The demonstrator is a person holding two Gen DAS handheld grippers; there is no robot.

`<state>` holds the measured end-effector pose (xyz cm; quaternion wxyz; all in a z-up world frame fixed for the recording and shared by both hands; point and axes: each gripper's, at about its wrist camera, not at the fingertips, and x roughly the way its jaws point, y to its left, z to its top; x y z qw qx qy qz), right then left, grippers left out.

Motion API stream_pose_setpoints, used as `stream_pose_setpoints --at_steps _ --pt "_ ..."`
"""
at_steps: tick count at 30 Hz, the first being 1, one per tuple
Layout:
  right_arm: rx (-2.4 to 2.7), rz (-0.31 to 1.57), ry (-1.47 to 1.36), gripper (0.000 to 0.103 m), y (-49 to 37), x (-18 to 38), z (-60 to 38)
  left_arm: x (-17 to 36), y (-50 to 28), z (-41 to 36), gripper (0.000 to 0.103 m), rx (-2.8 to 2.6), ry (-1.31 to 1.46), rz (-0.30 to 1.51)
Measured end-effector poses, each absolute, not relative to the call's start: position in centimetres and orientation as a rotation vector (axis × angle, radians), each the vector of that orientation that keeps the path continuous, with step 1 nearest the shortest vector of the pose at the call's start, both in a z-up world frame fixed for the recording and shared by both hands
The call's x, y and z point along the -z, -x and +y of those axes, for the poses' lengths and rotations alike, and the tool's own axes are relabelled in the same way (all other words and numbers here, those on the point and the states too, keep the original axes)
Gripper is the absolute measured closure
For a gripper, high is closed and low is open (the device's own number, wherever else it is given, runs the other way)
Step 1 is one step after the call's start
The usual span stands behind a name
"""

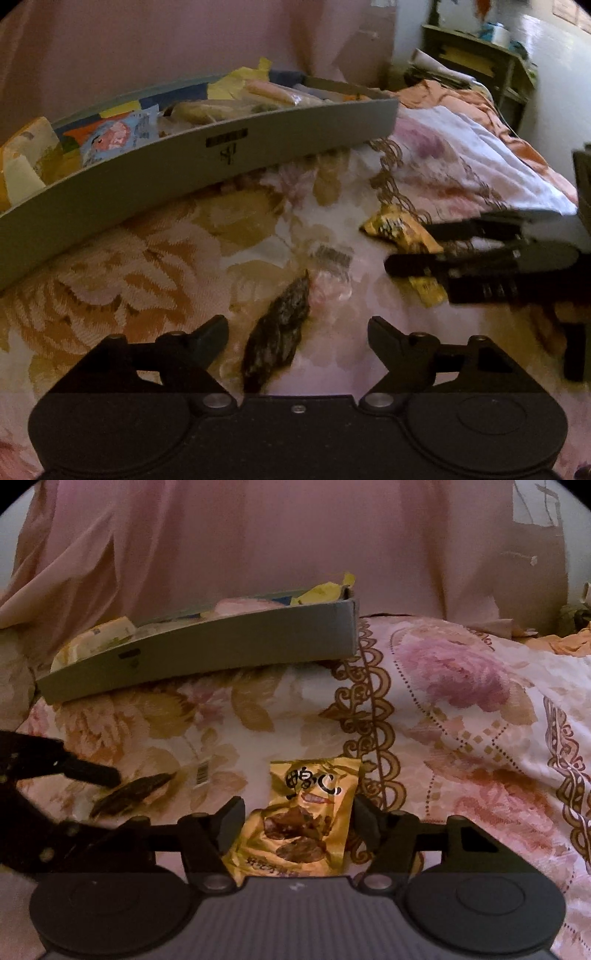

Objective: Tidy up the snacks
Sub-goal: 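Grasp the dark wrapped meat stick with left tool while right tool grasps gold pouch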

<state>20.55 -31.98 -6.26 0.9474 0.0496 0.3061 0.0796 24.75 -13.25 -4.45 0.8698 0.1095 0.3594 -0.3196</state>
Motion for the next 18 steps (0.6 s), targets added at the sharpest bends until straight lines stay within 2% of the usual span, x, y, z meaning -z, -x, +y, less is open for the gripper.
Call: stream_pose_setpoints --at_steps 2,5,7,10,18 --pt "-0.171 0.632 -0.106 0.038 -20.3 6.3 -31.9 4.5 -24.9 -14.0 0.024 0.651 -0.254 0.756" --pt "-0.176 0.638 -0.106 0.039 -19.9 6.3 -31.8 4.6 -24.5 -14.8 0.038 0.590 -0.311 0.752" --pt "-0.182 0.641 -0.106 0.040 -19.7 6.4 -31.6 4.5 -24.1 -14.6 0.042 0.560 -0.306 0.758" --pt "-0.191 0.646 -0.102 0.041 -19.4 6.4 -31.3 4.4 -23.7 -14.2 0.054 0.530 -0.275 0.778" --pt "-0.215 0.665 -0.051 0.041 -17.4 6.4 -29.5 4.5 -21.4 -12.4 0.055 0.465 -0.152 0.847"
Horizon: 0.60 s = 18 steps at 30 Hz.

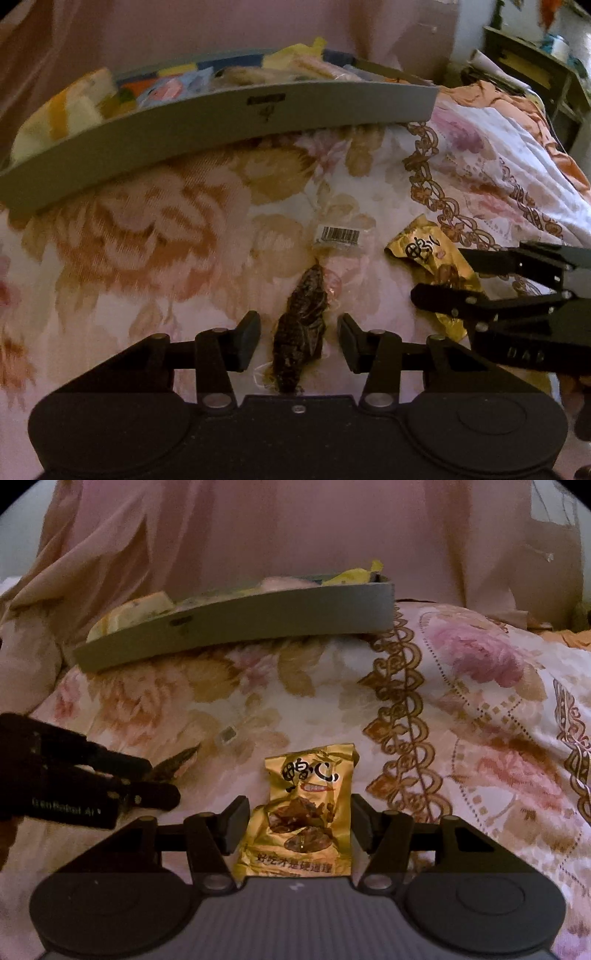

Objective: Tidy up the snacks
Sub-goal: 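Grasp the dark wrapped meat stick with left tool while right tool grasps gold pouch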

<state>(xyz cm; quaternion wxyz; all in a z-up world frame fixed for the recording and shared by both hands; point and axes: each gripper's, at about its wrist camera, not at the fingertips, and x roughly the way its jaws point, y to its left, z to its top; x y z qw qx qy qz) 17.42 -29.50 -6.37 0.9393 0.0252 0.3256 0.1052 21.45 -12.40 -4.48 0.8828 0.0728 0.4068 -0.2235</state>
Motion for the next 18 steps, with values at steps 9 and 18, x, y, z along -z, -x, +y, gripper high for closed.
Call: stream_pose_setpoints --at_steps 9,18 --pt "-0.285 0.688 0.010 0.040 -15.1 5.9 -26.9 4.4 -17.6 -11.2 0.054 0.428 -0.156 0.888" --pt "-0.287 0.661 0.143 0.024 -14.5 6.9 -25.1 4.7 -18.4 -10.7 0.030 0.504 -0.250 0.868"
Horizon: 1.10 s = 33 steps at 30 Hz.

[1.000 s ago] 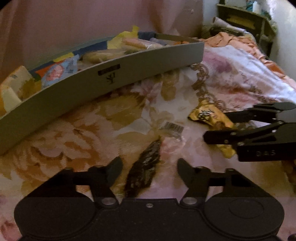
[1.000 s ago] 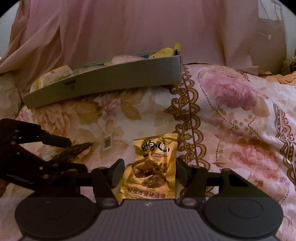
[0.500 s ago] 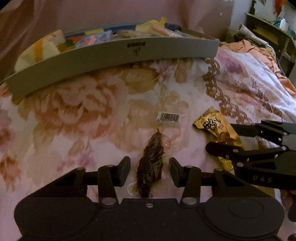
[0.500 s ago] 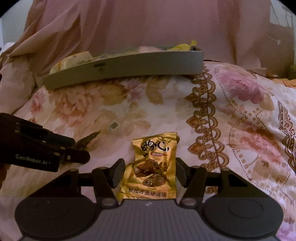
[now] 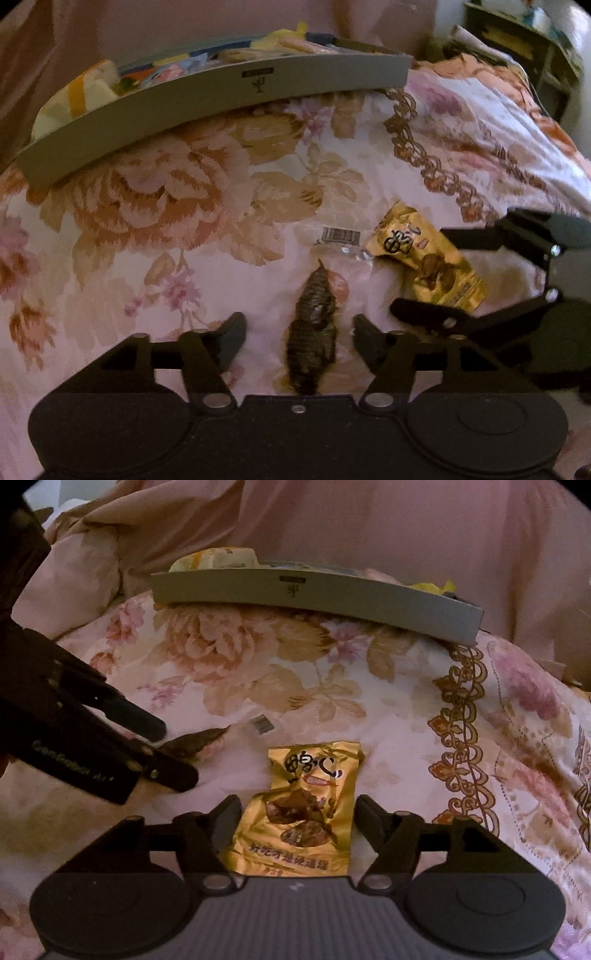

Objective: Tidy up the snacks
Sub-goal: 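Grasp the dark wrapped meat stick with left tool while right tool grasps gold pouch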

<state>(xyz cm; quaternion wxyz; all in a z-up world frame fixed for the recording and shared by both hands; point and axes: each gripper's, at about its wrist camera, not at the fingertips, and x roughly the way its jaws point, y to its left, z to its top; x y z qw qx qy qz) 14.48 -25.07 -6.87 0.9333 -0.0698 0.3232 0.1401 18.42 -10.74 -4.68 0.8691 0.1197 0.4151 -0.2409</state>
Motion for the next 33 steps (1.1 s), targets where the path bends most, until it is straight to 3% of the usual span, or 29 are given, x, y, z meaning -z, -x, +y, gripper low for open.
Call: stream_pose_setpoints --at_steps 7,15,22,26,33 --pt "-0.270 0.645 0.109 0.015 -14.8 7.5 -25.6 5.1 -19.4 -10.6 0.022 0.518 -0.252 0.848" --pt "-0.265 0.642 0.107 0.015 -14.7 7.6 -25.6 5.3 -19.3 -10.9 0.030 0.509 -0.254 0.822" --pt "-0.214 0.660 0.063 0.023 -14.1 7.5 -25.0 5.1 -18.2 -10.9 0.054 0.494 -0.225 0.822" --pt "-0.197 0.662 0.063 0.036 -13.4 7.3 -24.7 5.1 -17.5 -10.2 0.055 0.464 -0.157 0.837" --pt "-0.187 0.678 0.055 0.040 -11.9 6.9 -24.1 5.1 -15.4 -8.0 0.055 0.406 0.003 0.888"
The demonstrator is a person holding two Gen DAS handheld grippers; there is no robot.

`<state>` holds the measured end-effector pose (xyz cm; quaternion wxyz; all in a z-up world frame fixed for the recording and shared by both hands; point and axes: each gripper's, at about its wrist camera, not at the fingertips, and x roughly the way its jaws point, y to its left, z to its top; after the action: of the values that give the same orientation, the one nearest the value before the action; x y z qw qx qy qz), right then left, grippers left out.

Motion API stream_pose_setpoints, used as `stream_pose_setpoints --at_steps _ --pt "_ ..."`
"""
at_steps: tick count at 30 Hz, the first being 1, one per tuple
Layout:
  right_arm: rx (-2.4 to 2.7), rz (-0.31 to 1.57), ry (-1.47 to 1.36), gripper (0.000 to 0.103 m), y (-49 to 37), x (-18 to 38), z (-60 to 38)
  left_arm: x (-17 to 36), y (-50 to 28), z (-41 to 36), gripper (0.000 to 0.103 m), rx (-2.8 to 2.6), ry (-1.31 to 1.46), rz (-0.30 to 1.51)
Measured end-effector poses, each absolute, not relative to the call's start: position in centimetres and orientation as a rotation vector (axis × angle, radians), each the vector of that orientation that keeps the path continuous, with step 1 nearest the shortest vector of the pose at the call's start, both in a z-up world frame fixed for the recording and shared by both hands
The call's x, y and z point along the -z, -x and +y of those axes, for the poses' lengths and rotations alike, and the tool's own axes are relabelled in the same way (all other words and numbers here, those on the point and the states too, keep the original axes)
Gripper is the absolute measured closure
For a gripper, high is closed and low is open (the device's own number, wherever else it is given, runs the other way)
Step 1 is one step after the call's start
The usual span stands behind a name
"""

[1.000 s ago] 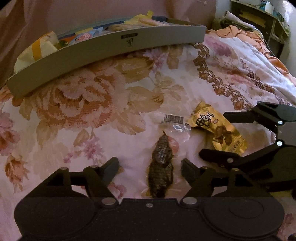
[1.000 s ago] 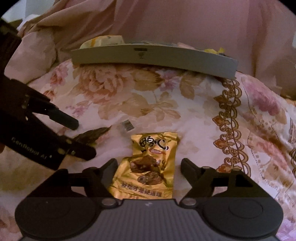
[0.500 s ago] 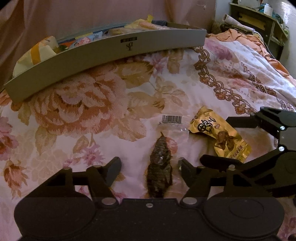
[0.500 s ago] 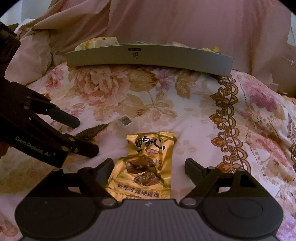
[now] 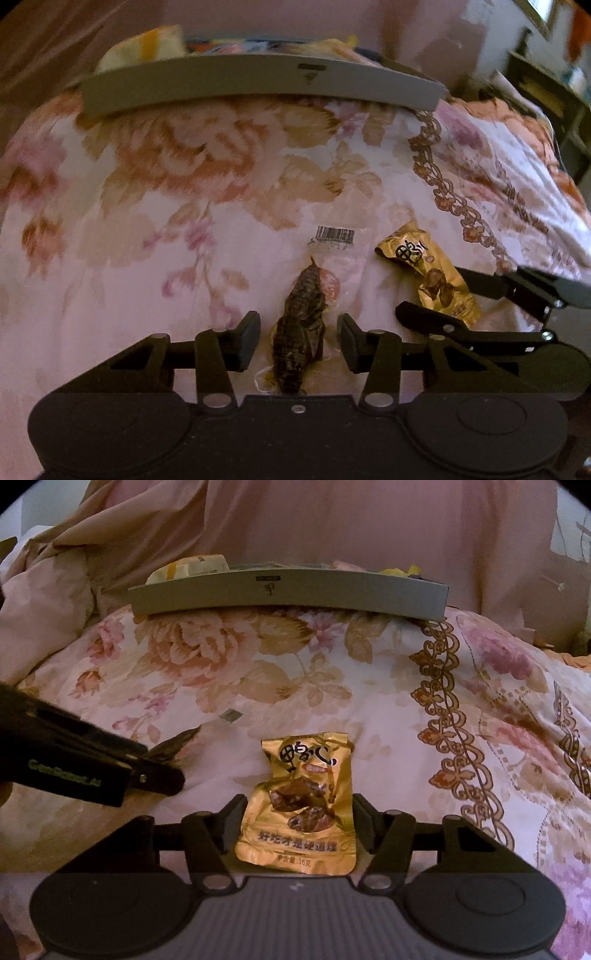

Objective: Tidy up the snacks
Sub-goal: 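Grasp the dark wrapped meat stick with left tool while right tool grasps gold pouch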

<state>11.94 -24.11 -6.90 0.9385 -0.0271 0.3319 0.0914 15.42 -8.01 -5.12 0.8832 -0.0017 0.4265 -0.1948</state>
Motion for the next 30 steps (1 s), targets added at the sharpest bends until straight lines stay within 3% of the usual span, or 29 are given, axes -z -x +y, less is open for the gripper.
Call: stream_pose_setpoints --at_steps 6,13,22,25,27,30 --pt "-0.193 0.702 0.059 0.039 -10.4 6.6 -23.1 5.9 -13.6 -5.2 0.055 0.415 0.176 0.883" --pt "-0.187 0.684 0.055 0.035 -10.1 7.1 -23.0 6.0 -13.7 -5.9 0.055 0.444 0.093 0.868" --pt "-0.170 0.663 0.026 0.031 -10.4 7.3 -23.0 6.1 -13.8 -6.6 0.043 0.468 0.054 0.857" --pt "-0.166 0.659 0.023 0.031 -10.5 7.3 -23.0 6.1 -13.7 -7.0 0.045 0.472 0.023 0.849" --pt "-0.167 0.658 0.028 0.033 -10.5 7.4 -23.0 6.0 -13.6 -7.1 0.056 0.457 -0.009 0.841" --pt "-0.170 0.656 0.044 0.038 -10.5 7.3 -22.7 6.0 -13.7 -7.0 0.056 0.450 -0.006 0.842"
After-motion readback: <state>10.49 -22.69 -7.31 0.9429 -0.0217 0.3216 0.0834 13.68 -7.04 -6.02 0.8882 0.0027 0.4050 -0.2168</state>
